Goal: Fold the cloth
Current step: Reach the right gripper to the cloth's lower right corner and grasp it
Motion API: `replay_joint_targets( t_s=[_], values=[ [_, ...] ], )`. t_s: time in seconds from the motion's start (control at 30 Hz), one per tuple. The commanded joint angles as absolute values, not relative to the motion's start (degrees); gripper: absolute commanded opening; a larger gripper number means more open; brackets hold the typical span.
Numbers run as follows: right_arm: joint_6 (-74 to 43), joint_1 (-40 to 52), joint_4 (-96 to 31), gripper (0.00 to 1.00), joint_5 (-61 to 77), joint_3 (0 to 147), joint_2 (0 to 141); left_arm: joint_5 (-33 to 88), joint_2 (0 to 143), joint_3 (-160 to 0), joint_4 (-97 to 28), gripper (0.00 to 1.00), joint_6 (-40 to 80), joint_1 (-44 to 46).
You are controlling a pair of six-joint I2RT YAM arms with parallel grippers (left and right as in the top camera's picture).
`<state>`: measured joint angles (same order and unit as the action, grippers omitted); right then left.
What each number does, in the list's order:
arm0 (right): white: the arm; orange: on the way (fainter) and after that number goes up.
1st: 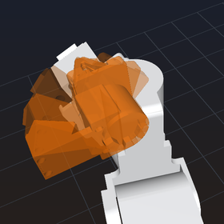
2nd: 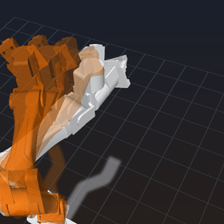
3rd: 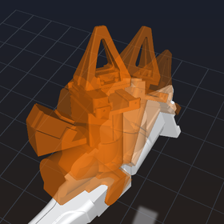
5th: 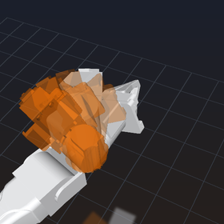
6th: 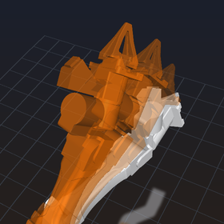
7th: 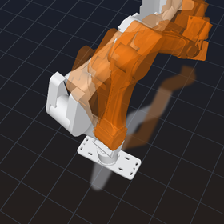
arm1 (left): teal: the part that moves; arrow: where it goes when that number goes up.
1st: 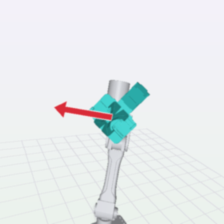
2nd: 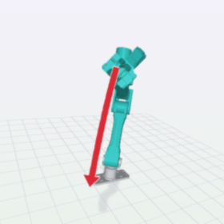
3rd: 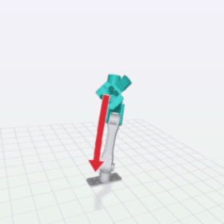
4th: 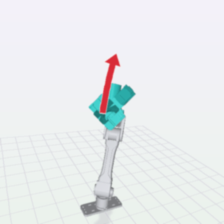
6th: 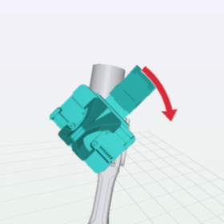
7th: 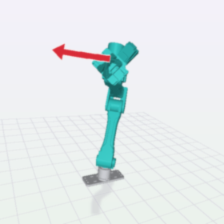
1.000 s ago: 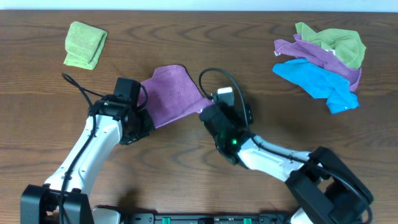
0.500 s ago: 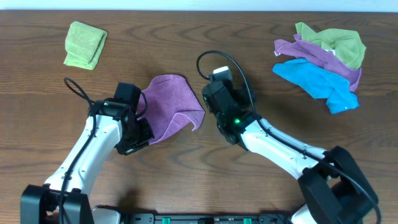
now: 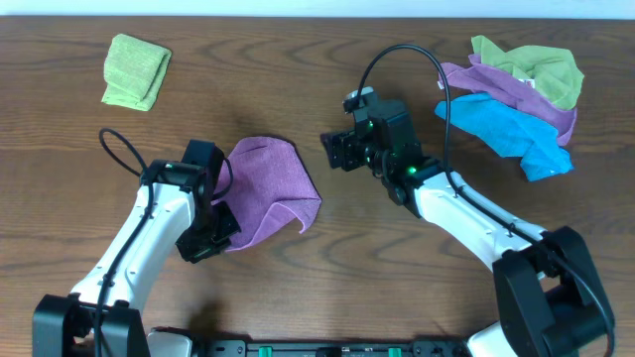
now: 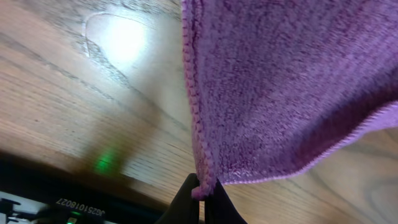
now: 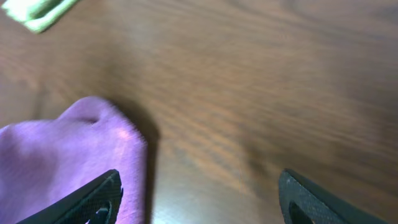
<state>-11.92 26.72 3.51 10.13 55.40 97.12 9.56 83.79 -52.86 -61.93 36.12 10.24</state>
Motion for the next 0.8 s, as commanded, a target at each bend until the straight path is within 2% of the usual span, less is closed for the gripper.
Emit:
replay_joint_targets(
  t_s=[0.0, 0.27, 0.37, 0.5, 0.63, 0.7, 0.77],
  values=[
    [-11.51, 27.40, 3.33, 0.79, 18.31, 56.18, 98.96, 5.50, 83.77, -53.32, -62.33, 0.06, 39.29, 10.15],
    [-11.55, 29.78, 9.93, 0.73, 24.69, 57.49, 107.59, 4.56, 83.77, -53.32, -61.95, 0.06, 40.38, 10.15],
    [-11.53, 30.22, 8.80, 0.73, 26.96, 61.19, 110.96, 4.43, 83.77, -53.32, -61.87, 0.06, 41.41, 10.15],
    [-10.81, 29.91, -0.89, 0.68, 33.89, 64.99, 109.56, 4.36, 83.77, -53.34, -61.21, 0.06, 41.85, 10.13],
    [-1.34, 29.93, -18.02, 0.73, 23.49, 67.02, 100.97, 4.25, 83.77, -53.43, -60.23, 0.06, 41.85, 10.13],
    [0.34, 30.74, -25.67, 0.70, 16.56, 66.96, 97.23, 4.25, 83.77, -53.43, -59.53, 0.06, 42.09, 10.13],
    [0.56, 32.42, -31.27, 0.63, 15.20, 66.15, 95.20, 4.27, 83.77, -53.43, -58.57, 0.06, 42.09, 10.13]
  ],
)
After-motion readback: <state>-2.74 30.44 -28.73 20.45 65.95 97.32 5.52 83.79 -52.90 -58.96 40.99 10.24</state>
